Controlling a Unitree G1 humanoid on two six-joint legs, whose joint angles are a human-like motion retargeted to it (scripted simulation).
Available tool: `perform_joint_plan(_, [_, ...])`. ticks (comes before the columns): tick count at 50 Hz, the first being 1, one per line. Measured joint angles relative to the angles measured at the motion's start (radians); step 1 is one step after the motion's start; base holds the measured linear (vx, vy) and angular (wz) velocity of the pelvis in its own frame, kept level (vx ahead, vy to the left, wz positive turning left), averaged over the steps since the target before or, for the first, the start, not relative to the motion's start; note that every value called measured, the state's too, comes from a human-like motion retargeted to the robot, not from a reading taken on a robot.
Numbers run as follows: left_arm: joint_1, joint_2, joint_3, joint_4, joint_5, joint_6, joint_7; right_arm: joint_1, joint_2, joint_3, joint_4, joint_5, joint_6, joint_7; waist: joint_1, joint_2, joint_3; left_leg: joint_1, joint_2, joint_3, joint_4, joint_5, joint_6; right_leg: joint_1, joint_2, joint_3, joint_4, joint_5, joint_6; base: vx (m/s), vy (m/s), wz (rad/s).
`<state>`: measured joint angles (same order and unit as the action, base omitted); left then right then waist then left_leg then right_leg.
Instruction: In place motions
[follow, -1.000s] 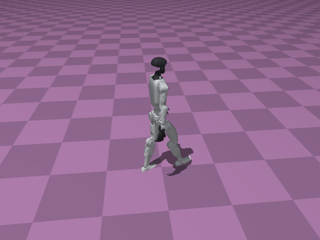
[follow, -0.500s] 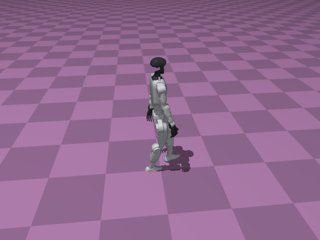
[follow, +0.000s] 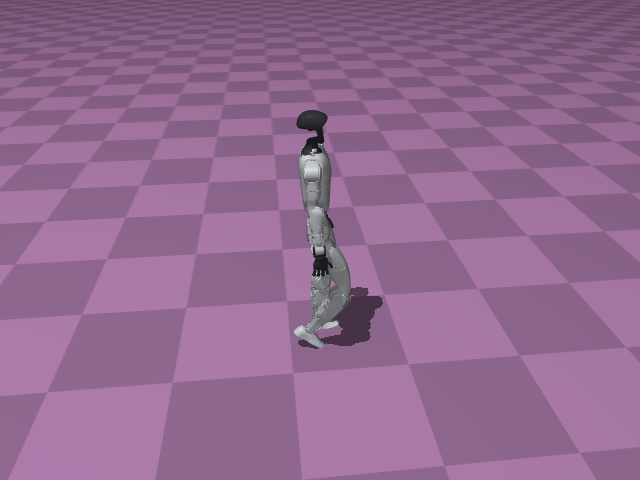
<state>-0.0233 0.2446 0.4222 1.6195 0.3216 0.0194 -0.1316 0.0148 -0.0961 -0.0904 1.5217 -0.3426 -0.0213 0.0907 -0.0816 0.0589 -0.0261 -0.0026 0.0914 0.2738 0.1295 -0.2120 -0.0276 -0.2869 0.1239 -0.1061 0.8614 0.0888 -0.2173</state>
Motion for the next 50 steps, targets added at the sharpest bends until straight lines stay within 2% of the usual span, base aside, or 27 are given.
perform_joint_plan(3, [-0.038, 0.019, -0.060, -0.043, 0.025, -0.016, -0.019, 0.020, -0.004, -0.007, 0.013, -0.002, 0.001, -0.006, -0.049, -0.040, -0.012, 0.045, -0.068, 0.001, -0.011, -0.046, 0.012, -0.031, 0.032, 0.100, -0.340, 0.060, 0.130, 0.07, -0.12, 0.16])
perform_joint_plan(5, [-0.071, 0.028, -0.085, -0.062, 0.040, -0.023, -0.019, 0.025, -0.007, -0.017, 0.038, 0.012, 0.008, -0.002, -0.059, -0.085, -0.003, 0.099, -0.136, 0.010, -0.026, -0.078, 0.024, -0.027, -0.019, 0.111, -0.592, 0.108, 0.192, 0.88, -0.73, 0.04])
perform_joint_plan(7, [-0.101, 0.030, -0.104, -0.072, 0.043, -0.030, -0.020, 0.026, -0.010, -0.036, 0.070, 0.022, 0.019, -0.001, -0.066, -0.111, 0.004, 0.158, -0.174, 0.015, -0.038, -0.108, 0.023, -0.034, -0.078, 0.040, -0.775, 0.103, 0.260, 0.24, -0.16, 0.06])
perform_joint_plan(8, [-0.112, 0.029, -0.111, -0.074, 0.039, -0.034, -0.024, 0.028, -0.011, -0.045, 0.086, 0.024, 0.024, -0.003, -0.067, -0.113, 0.000, 0.179, -0.177, 0.021, -0.041, -0.120, 0.017, -0.042, -0.085, 0.007, -0.840, 0.084, 0.296, 0.41, -0.33, -0.02])
perform_joint_plan(10, [-0.123, 0.024, -0.118, -0.076, 0.033, -0.037, -0.036, 0.040, -0.016, -0.057, 0.113, 0.023, 0.032, -0.008, -0.068, -0.110, -0.018, 0.213, -0.178, 0.023, -0.036, -0.132, 0.003, -0.040, -0.093, -0.071, -0.915, 0.033, 0.333, 1.07, -0.94, -0.04])
perform_joint_plan(12, [-0.120, 0.012, -0.109, -0.078, 0.035, -0.034, -0.041, 0.047, -0.021, -0.070, 0.138, 0.021, 0.040, -0.010, -0.078, -0.103, -0.046, 0.224, -0.177, 0.001, -0.016, -0.117, -0.013, -0.050, -0.093, -0.093, -0.869, 0.074, 0.234, 0.79, -0.82, 0.10])
perform_joint_plan(13, [-0.115, 0.004, -0.102, -0.081, 0.036, -0.034, -0.041, 0.048, -0.024, -0.077, 0.146, 0.020, 0.042, -0.010, -0.079, -0.101, -0.057, 0.227, -0.179, -0.006, -0.006, -0.102, -0.019, -0.057, -0.100, -0.112, -0.848, 0.093, 0.222, 1.18, -1.55, 0.13])
perform_joint_plan(15, [-0.090, -0.022, -0.080, -0.078, 0.034, -0.036, -0.037, 0.050, -0.030, -0.100, 0.161, 0.015, 0.053, -0.007, -0.095, -0.097, -0.086, 0.245, -0.175, -0.014, 0.030, -0.010, -0.036, -0.049, -0.072, 0.055, -0.807, 0.156, 0.192, 1.26, -1.73, 0.18])
perform_joint_plan(16, [-0.070, -0.035, -0.064, -0.071, 0.039, -0.039, -0.034, 0.053, -0.034, -0.107, 0.162, 0.014, 0.056, -0.004, -0.103, -0.089, -0.095, 0.247, -0.160, 0.001, 0.068, 0.050, -0.029, -0.046, -0.069, 0.081, -0.776, 0.146, 0.182, 0.81, -0.98, 0.16])
perform_joint_plan(20, [0.008, -0.077, -0.030, -0.039, 0.042, -0.042, -0.016, 0.065, -0.041, -0.116, 0.147, 0.039, 0.051, -0.012, -0.132, -0.102, -0.111, 0.181, -0.106, 0.043, 0.350, 0.282, 0.040, 0.034, -0.101, 0.125, -0.723, 0.054, 0.153, 0.56, -0.62, 0.10])
perform_joint_plan(22, [0.007, -0.068, -0.041, -0.010, 0.041, -0.036, -0.021, 0.036, -0.032, -0.111, 0.117, 0.073, 0.047, -0.011, -0.130, -0.142, -0.067, 0.095, -0.055, 0.077, 0.620, 0.372, 0.098, 0.116, -0.135, 0.092, -0.724, 0.012, 0.139, 0.25, -0.50, -0.01])
perform_joint_plan(23, [0.005, -0.064, -0.048, -0.002, 0.051, -0.029, -0.023, 0.025, -0.030, -0.105, 0.105, 0.088, 0.045, -0.007, -0.124, -0.148, -0.056, 0.057, -0.029, 0.082, 0.706, 0.370, 0.097, 0.139, -0.134, 0.096, -0.725, -0.005, 0.133, 0.37, -0.61, -0.08])
perform_joint_plan(26, [0.023, -0.065, -0.061, -0.011, 0.077, -0.019, -0.016, -0.021, -0.031, -0.070, 0.080, 0.108, 0.039, 0.007, -0.076, -0.167, -0.023, -0.050, 0.041, 0.150, 0.873, 0.228, 0.155, 0.207, -0.132, 0.096, -0.734, -0.035, 0.117, 0.36, -0.55, -0.49])
perform_joint_plan(29, [0.047, -0.072, -0.044, -0.041, 0.068, -0.040, -0.004, -0.093, -0.030, -0.020, 0.047, 0.070, 0.037, 0.021, -0.013, -0.170, 0.002, -0.167, 0.031, 0.183, 0.849, 0.152, 0.157, 0.253, -0.113, 0.102, -0.756, -0.050, 0.096, 0.23, -0.50, -1.15])
perform_joint_plan(33, [0.081, -0.087, -0.012, -0.041, 0.050, -0.048, 0.018, -0.154, -0.027, 0.046, -0.039, -0.002, 0.040, 0.046, 0.050, -0.130, 0.008, -0.286, -0.042, 0.126, 0.528, 0.137, 0.093, 0.302, -0.047, 0.143, -0.775, -0.080, 0.066, 0.35, -0.43, -1.02])
perform_joint_plan(38, [0.097, -0.096, 0.033, 0.026, 0.034, -0.031, 0.029, -0.188, -0.021, 0.100, -0.148, -0.081, 0.026, 0.081, 0.126, -0.064, 0.014, -0.334, -0.056, 0.122, 0.000, 0.166, 0.010, 0.402, 0.051, 0.203, -0.793, -0.139, 0.023, 0.54, -0.42, -1.08])
perform_joint_plan(40, [0.115, -0.094, 0.046, 0.042, 0.042, -0.025, 0.028, -0.184, -0.013, 0.114, -0.166, -0.092, 0.019, 0.081, 0.127, -0.056, 0.006, -0.351, -0.039, 0.140, -0.089, 0.163, -0.071, 0.446, 0.059, 0.204, -0.792, -0.172, 0.009, 0.69, -0.37, -0.55])
perform_joint_plan(42, [0.132, -0.091, 0.056, 0.051, 0.057, -0.018, 0.026, -0.169, -0.005, 0.118, -0.160, -0.093, 0.020, 0.075, 0.121, -0.052, -0.021, -0.363, -0.049, 0.099, -0.062, 0.172, 0.013, 0.454, 0.065, 0.202, -0.761, -0.201, -0.008, 0.71, -0.34, -0.14])
perform_joint_plan(45, [0.149, -0.083, 0.075, 0.051, 0.073, -0.008, 0.028, -0.141, 0.009, 0.118, -0.122, -0.073, 0.025, 0.055, 0.123, -0.046, -0.059, -0.371, -0.039, 0.054, 0.006, 0.247, 0.064, 0.460, 0.085, 0.190, -0.712, -0.204, -0.032, 0.82, -0.40, -0.25])
perform_joint_plan(48, [0.157, -0.073, 0.092, 0.046, 0.069, -0.003, 0.027, -0.107, 0.009, 0.089, -0.020, -0.052, 0.037, 0.034, 0.157, -0.067, -0.077, -0.324, -0.022, 0.055, 0.079, 0.173, 0.066, 0.492, 0.062, 0.162, -0.633, -0.094, -0.024, 0.72, -0.36, -0.36])
perform_joint_plan(50, [0.148, -0.066, 0.105, 0.046, 0.054, 0.000, 0.029, -0.078, 0.008, 0.053, 0.050, -0.051, 0.055, 0.006, 0.171, -0.074, -0.088, -0.270, -0.028, 0.053, 0.085, 0.104, 0.074, 0.468, 0.031, 0.097, -0.512, 0.079, 0.033, 0.77, -0.43, -0.09])
